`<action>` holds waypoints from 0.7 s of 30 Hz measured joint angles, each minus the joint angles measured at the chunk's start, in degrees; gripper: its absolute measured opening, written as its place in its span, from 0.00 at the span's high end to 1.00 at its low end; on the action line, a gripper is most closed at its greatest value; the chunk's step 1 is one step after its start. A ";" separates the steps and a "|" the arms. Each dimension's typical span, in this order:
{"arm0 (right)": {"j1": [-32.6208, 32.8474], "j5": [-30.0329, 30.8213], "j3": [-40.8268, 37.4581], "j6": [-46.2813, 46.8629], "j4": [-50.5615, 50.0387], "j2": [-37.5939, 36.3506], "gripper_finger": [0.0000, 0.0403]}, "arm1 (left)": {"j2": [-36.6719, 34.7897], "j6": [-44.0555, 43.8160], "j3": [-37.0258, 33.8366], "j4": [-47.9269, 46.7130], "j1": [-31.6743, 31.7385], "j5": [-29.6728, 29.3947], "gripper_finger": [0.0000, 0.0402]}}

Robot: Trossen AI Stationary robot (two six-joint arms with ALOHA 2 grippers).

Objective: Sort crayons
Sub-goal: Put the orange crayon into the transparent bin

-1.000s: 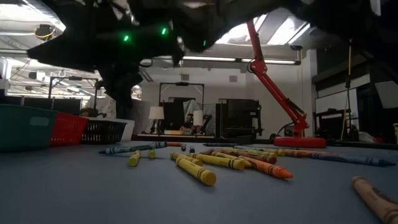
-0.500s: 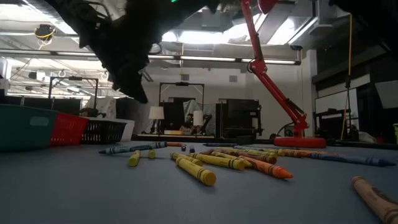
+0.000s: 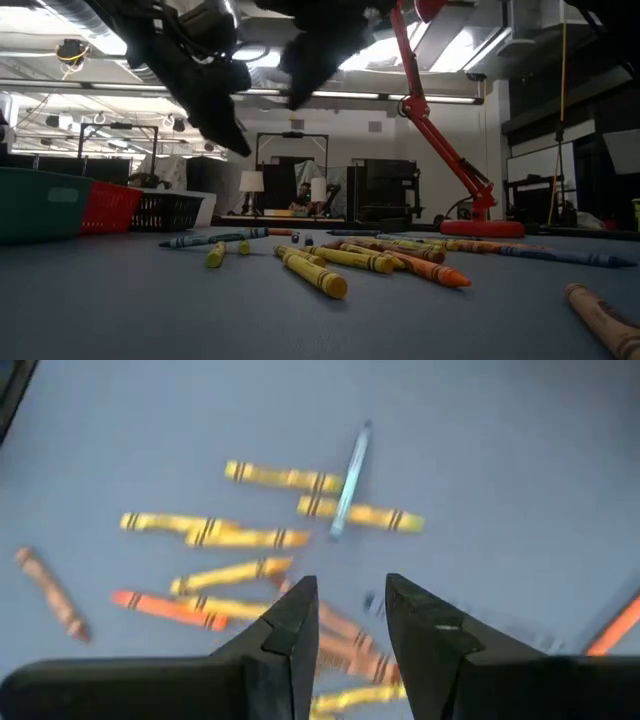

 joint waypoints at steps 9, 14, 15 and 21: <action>0.02 0.00 -3.58 3.43 -9.53 -1.15 0.71 | 1.50 0.45 0.00 4.98 -4.83 -0.35 0.79; 0.02 1.62 -12.06 6.04 -7.26 -7.14 0.71 | 5.50 3.09 0.00 10.92 -6.03 -0.47 0.79; 0.02 2.36 -14.31 6.64 -6.61 -8.60 0.71 | 6.41 3.15 0.00 11.94 -6.06 -0.43 0.79; 0.02 7.84 -28.27 11.56 1.34 -18.53 0.71 | 11.90 4.46 0.00 18.73 -5.29 -0.50 0.79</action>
